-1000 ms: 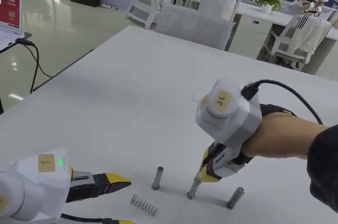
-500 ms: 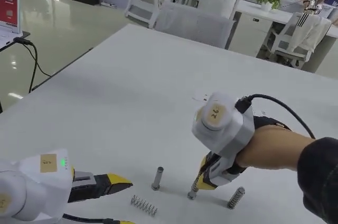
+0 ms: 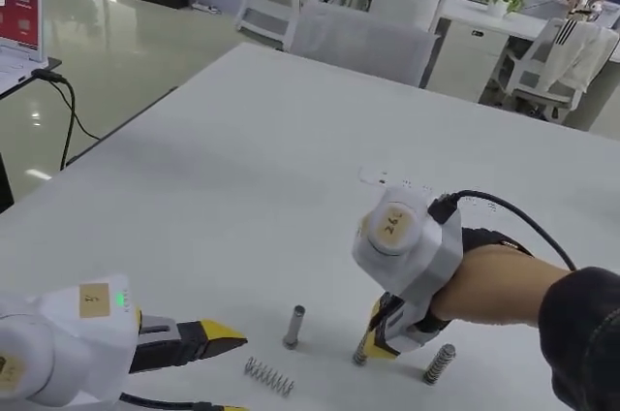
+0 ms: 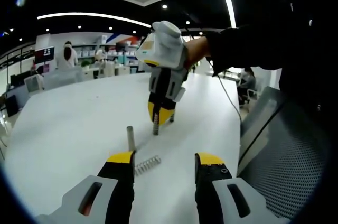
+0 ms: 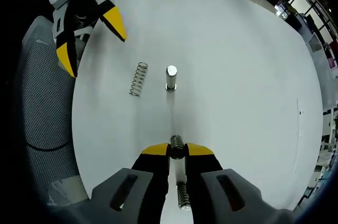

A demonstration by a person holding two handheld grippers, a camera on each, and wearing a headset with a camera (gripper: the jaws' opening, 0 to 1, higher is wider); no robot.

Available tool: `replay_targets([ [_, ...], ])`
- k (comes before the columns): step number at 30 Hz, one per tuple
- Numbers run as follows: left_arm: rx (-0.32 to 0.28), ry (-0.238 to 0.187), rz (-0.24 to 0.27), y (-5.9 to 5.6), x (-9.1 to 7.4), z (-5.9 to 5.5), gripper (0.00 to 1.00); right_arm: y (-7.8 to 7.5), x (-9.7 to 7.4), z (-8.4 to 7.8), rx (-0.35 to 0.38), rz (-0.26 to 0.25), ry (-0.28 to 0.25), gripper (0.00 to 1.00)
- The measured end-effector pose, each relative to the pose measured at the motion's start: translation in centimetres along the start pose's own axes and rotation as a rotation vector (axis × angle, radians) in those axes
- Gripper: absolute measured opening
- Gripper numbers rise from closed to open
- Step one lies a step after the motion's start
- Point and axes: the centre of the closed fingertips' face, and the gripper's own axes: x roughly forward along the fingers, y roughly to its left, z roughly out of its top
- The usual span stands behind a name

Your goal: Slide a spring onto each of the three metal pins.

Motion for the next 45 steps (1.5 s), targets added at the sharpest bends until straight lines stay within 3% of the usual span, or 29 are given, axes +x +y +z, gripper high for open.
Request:
replay_targets([
  [12, -0.003, -0.003, 0.018, 0.1, -0.2, 0.0, 0.39, 0.1, 0.2, 0.0, -0.008, 0.008, 0.005, 0.09],
  [21, -0.004, -0.004, 0.025, 0.1, -0.4, -0.2, 0.39, 0.4, -0.3, 0.2, -0.007, 0.007, -0.003, 0.15],
  [31, 0.002, -0.006, 0.018, 0.0, -0.3, 0.0, 0.39, 0.8, -2.1, 2.4, -0.035, -0.03, -0.053, 0.19],
  [35, 0.003, -0.003, 0.015, 0.0, -0.3, -0.1, 0.39, 1.7, -2.5, 4.1, -0.028, -0.008, -0.102, 0.19],
  [45, 0.004, -0.005, 0.014, 0.2, -0.4, -0.1, 0.39, 3.8, -1.1, 5.7, -0.019, 0.034, -0.117, 0.17],
])
